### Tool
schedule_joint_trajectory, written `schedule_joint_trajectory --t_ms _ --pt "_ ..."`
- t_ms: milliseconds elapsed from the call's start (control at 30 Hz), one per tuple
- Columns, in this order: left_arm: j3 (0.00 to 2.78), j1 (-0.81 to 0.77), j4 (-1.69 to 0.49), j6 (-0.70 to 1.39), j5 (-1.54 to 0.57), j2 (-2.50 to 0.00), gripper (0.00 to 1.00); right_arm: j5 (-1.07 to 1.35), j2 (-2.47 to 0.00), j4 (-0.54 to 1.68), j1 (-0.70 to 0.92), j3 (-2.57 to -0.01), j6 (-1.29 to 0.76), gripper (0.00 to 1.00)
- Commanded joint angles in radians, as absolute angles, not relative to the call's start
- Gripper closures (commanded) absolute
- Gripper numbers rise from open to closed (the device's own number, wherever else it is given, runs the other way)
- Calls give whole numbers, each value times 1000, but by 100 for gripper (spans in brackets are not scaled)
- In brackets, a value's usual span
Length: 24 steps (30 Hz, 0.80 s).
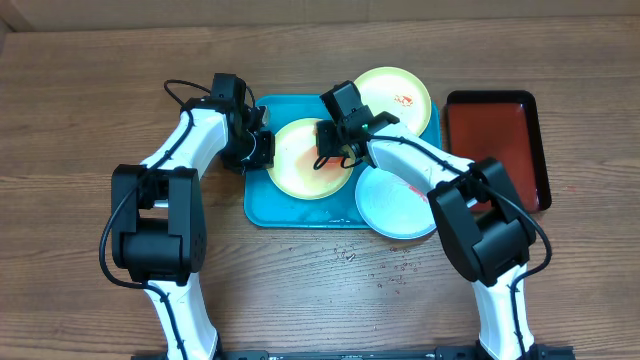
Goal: Clean dirty plates on tray and stack at the side
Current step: 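Scrub the left-held yellow plate with the sponge in the right gripper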
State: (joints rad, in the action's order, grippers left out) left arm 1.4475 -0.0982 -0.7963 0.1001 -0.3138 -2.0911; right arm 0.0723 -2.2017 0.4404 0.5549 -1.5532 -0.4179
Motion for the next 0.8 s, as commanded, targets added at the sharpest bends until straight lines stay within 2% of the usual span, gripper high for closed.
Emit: schedule_joint_trajectory --t_ms 0,167,333,500,767 --pt "1446 -101 -801 56 -315 -2112 96 283 -2239 445 585 -1580 -414 96" --pt "1446 -101 -791 59 -316 -2112 96 465 -2239 527 612 -1624 -389 96" --pt "1446 -100 -778 68 -312 -2112 96 433 -2239 767 604 -1654 -336 96" --pt "1446 -100 -777 67 -311 -2112 96 131 -2239 882 567 -1654 -336 96" --pt "1446 -102 -777 66 -311 -2112 96 -307 -2239 791 560 -1656 -337 96"
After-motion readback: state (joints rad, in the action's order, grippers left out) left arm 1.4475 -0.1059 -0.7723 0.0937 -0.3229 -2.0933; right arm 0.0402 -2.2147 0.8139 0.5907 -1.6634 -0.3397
